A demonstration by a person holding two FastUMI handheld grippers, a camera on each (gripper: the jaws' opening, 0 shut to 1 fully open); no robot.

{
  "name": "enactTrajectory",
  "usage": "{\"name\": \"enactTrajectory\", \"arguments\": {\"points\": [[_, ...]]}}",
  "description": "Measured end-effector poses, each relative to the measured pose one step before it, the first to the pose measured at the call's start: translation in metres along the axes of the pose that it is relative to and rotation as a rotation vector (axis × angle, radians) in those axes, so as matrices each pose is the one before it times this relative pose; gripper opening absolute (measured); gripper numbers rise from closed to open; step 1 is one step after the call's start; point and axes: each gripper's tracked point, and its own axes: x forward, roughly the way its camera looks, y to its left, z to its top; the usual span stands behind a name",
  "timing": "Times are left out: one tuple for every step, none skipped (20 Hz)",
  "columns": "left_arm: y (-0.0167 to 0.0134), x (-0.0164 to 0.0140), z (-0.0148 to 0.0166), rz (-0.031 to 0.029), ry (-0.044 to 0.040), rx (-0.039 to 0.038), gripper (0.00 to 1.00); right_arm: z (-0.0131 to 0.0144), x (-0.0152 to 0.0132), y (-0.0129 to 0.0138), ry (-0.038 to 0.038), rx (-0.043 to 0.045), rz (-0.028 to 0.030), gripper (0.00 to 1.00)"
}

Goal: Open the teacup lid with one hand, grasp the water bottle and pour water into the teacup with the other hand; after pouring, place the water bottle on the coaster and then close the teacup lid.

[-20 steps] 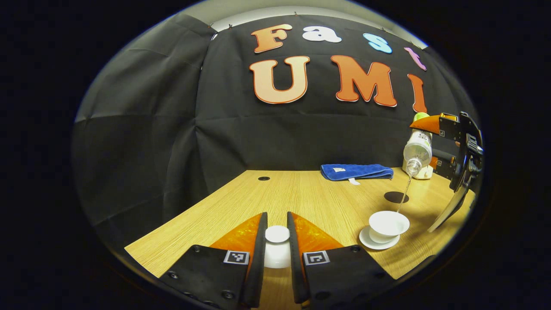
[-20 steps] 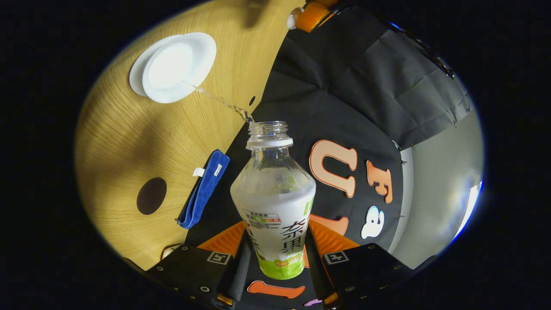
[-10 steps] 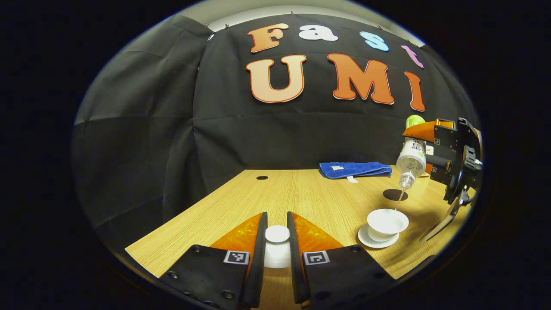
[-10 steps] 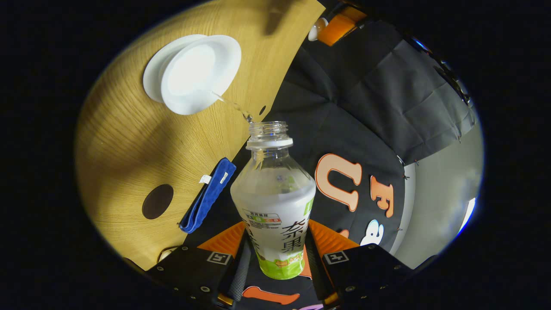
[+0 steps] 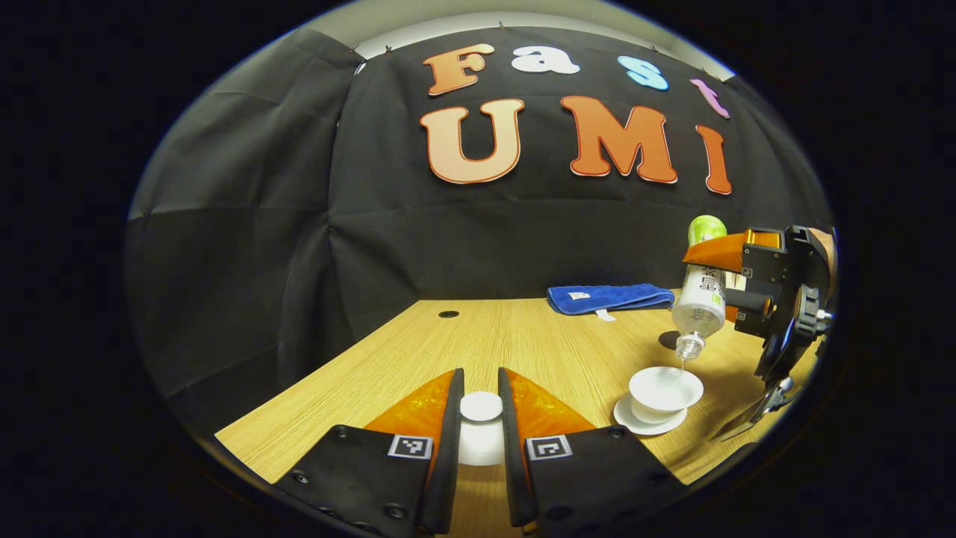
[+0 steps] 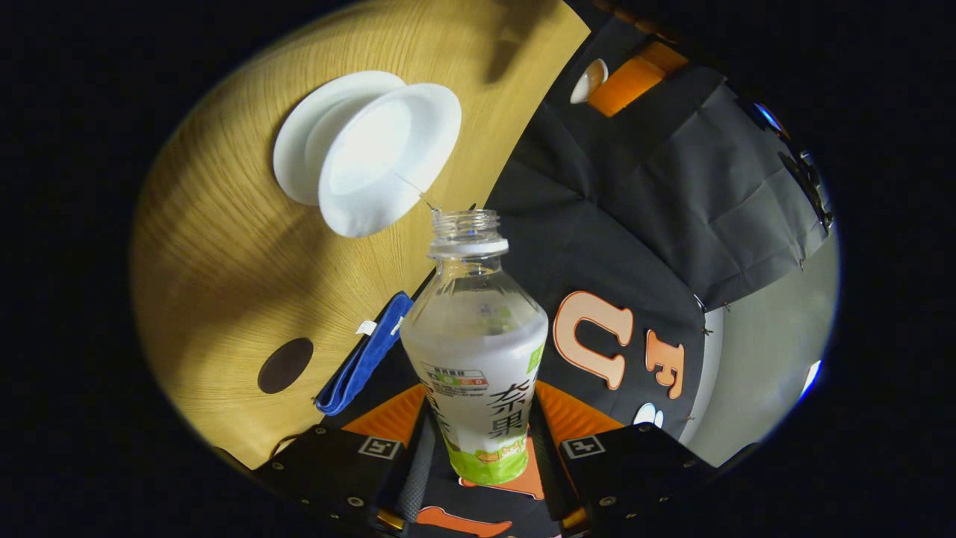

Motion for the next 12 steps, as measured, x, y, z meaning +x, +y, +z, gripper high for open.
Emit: {"name": "enactTrajectory", "arguments": {"points": [[-0.00344,0.00047,0.00138,-0.00431,-0.00378,0.00496,0.32,-0.00026,0.00092,0.00111,-0.00594,0.00534,0.00752,0.64],[-0.00294,0.00057,0.00158,-0.00479,-0.00584,0.00364,0.32,-0.00062,0.00059,0.00148,-0.00284,0.01012,0.00757,0.64],[-0.00223,0.00014,0.00281,-0.00487,-0.00939,0.00337,0.32,-0.00027,0.00016,0.00199,-0.00276,0.01612,0.00713,0.64],[-0.00244,-0.00038,0.00359,-0.00512,-0.00545,0.00198,0.31,-0.00068,0.00101,0.00182,0.00094,0.02319,0.00646,0.64],[-0.00336,-0.00077,0.00122,-0.00521,-0.00394,0.00168,0.31,-0.00015,-0.00132,0.00299,0.00023,0.02546,0.00405,0.63],[-0.00425,0.00149,0.00258,-0.00738,-0.00545,-0.00339,0.31,-0.0009,0.0013,0.00195,0.00152,0.03141,0.00306,0.64],[-0.00296,0.00106,0.00159,-0.00669,-0.00327,-0.00007,0.32,-0.00037,-0.00016,0.00328,0.00071,0.03877,0.00256,0.63],[-0.00322,0.00004,0.00228,-0.00633,-0.00366,-0.00119,0.3,0.00035,-0.00076,0.00403,-0.00026,0.04191,0.00504,0.64],[-0.00361,0.00042,0.00208,-0.00541,-0.00035,0.00201,0.31,0.00232,-0.00161,0.00028,0.00071,0.04377,0.00332,0.64],[-0.00292,0.00002,0.00262,-0.00396,-0.00529,0.0012,0.31,0.00171,-0.00169,0.00249,-0.00054,0.05188,0.00648,0.64],[-0.00311,0.00198,0.0031,-0.00484,-0.00403,0.00025,0.31,-0.00176,-0.00141,0.00391,0.00429,0.06597,0.01281,0.64],[-0.00317,0.00152,0.00371,-0.00406,-0.00494,0.00097,0.31,-0.00275,-0.00097,0.00264,0.00927,0.06943,0.01653,0.64]]}}
